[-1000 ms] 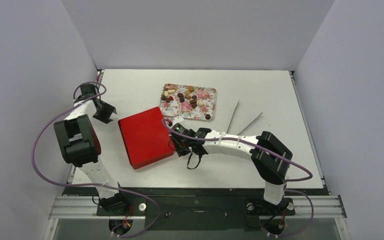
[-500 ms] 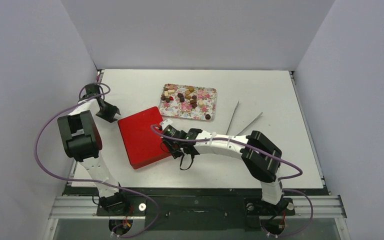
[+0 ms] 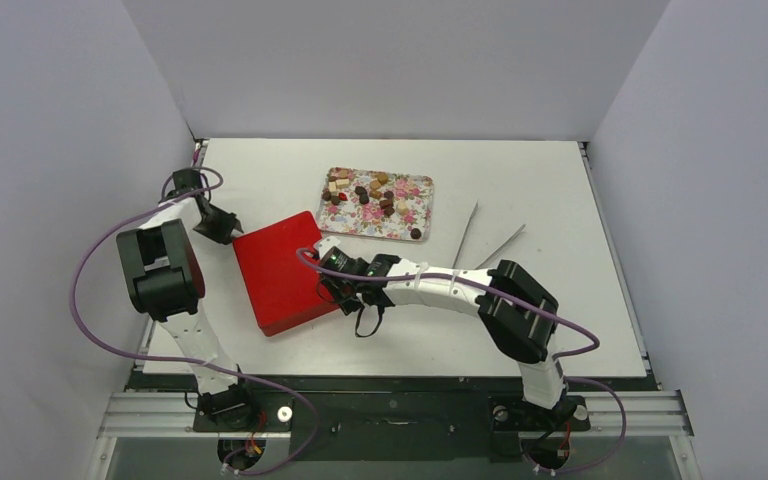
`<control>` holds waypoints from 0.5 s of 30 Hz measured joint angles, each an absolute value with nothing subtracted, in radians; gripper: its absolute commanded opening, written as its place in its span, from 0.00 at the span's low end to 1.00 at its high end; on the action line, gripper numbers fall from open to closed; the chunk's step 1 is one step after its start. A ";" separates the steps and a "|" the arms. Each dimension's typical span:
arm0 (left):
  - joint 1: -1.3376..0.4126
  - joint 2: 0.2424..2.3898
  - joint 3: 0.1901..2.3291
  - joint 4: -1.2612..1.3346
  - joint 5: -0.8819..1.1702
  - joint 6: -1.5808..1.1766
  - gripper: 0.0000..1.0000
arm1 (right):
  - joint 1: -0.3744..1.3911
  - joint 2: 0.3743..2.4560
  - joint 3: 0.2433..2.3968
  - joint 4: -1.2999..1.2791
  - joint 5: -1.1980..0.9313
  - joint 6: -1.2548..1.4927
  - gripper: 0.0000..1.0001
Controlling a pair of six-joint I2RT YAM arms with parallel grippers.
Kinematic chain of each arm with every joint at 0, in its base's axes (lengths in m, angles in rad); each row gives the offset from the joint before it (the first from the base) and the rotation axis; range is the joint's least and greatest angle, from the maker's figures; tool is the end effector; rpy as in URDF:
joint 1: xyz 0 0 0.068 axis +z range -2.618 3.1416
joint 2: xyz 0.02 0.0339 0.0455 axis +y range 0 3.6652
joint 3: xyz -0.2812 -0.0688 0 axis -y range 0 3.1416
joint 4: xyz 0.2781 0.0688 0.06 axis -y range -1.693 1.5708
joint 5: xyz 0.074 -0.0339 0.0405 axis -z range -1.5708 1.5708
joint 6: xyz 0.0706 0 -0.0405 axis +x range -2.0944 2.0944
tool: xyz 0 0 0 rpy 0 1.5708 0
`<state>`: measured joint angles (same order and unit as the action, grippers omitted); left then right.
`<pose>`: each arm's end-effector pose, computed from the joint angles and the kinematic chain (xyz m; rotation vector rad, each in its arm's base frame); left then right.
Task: Pack the chocolate
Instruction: Close the box lid on the packing box.
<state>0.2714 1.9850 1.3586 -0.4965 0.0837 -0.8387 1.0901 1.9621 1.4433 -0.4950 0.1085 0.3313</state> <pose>0.4410 0.1166 0.1264 -1.4118 2.3260 -0.2828 0.2263 0.4174 0.1653 -0.9342 2.4532 0.3816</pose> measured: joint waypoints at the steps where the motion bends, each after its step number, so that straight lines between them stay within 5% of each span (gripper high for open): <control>1: 0.270 1.985 1.359 -0.496 0.085 -0.839 0.20 | 1.093 1.962 1.444 -0.495 0.108 0.331 0.28; 15: 0.265 1.985 1.420 -0.519 0.091 -0.816 0.28 | 1.093 1.822 1.224 -0.466 0.049 0.382 0.45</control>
<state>0.2646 1.9850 1.4200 -0.5194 0.0910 -0.8162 1.0927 1.8225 1.2236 -0.4664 0.0494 0.3824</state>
